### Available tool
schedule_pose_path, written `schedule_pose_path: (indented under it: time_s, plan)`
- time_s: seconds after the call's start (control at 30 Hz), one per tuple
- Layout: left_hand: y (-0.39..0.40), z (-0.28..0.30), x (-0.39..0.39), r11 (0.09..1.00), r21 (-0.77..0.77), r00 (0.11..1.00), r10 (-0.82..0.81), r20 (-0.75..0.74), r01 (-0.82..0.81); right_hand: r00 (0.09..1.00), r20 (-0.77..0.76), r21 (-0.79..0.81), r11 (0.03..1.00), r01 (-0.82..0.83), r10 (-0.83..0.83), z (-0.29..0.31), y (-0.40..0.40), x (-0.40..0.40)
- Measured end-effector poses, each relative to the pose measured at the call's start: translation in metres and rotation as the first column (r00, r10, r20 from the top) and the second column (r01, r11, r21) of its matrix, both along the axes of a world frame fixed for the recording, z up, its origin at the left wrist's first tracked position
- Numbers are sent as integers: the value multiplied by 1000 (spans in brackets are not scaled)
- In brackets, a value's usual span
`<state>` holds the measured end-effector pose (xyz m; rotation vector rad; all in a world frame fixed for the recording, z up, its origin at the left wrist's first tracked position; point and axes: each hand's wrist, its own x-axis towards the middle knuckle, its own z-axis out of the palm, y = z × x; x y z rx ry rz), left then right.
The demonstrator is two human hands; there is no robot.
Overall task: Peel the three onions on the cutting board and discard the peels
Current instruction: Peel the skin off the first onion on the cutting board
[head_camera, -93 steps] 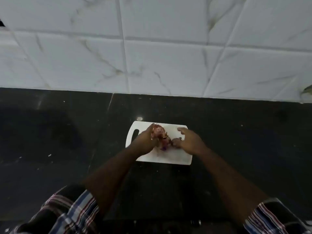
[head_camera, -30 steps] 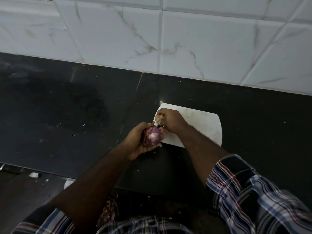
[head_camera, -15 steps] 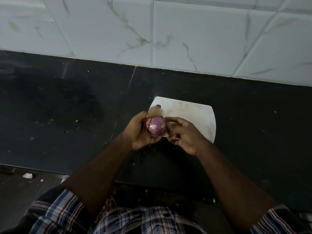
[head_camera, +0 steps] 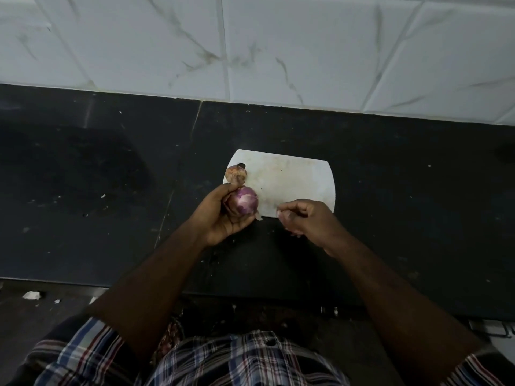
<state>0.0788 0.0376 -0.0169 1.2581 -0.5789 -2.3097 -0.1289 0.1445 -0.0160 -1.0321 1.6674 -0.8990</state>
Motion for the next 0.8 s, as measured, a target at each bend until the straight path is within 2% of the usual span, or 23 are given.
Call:
schedule_pose_path:
  time_s: [0.03, 0.1, 0.23, 0.3, 0.4, 0.5, 0.6, 0.67, 0.8]
  plan:
    - [2, 0, -2, 1000, -1, 1000, -6, -1, 6, 997, -66, 13, 999, -41, 41, -2, -2, -3]
    - [5, -1, -3, 1000, -1, 1000, -16, -12, 16, 992, -125, 0, 1000, -17, 17, 0, -6, -16]
    - [8, 0, -5, 1000, 7, 998, -19, -57, 20, 977, -88, -70, 980, 188, -194, 5, -7, -36]
    - [10, 1, -9, 1000, -4, 998, -29, -63, 29, 977, -28, -92, 974, 206, -210, 6, -6, -27]
    - [13, 1, -16, 998, -47, 999, -51, 7, 52, 997, -3, -131, 988, 81, -82, 7, -6, 0]
    - [16, 4, -20, 988, -111, 992, -100, 76, 108, 989, -136, -185, 980, -77, 52, 10, -13, 19]
    - [18, 8, -24, 950, -241, 975, -165, 148, 197, 977, -166, -152, 976, -157, 131, 19, -26, 24]
    - [17, 12, -26, 923, -307, 967, -184, 175, 231, 981, -133, -146, 976, -159, 140, 22, -33, 20]
    - [14, 21, -29, 902, -371, 972, -167, 166, 219, 988, 138, -191, 981, -41, 68, 27, -35, 12]
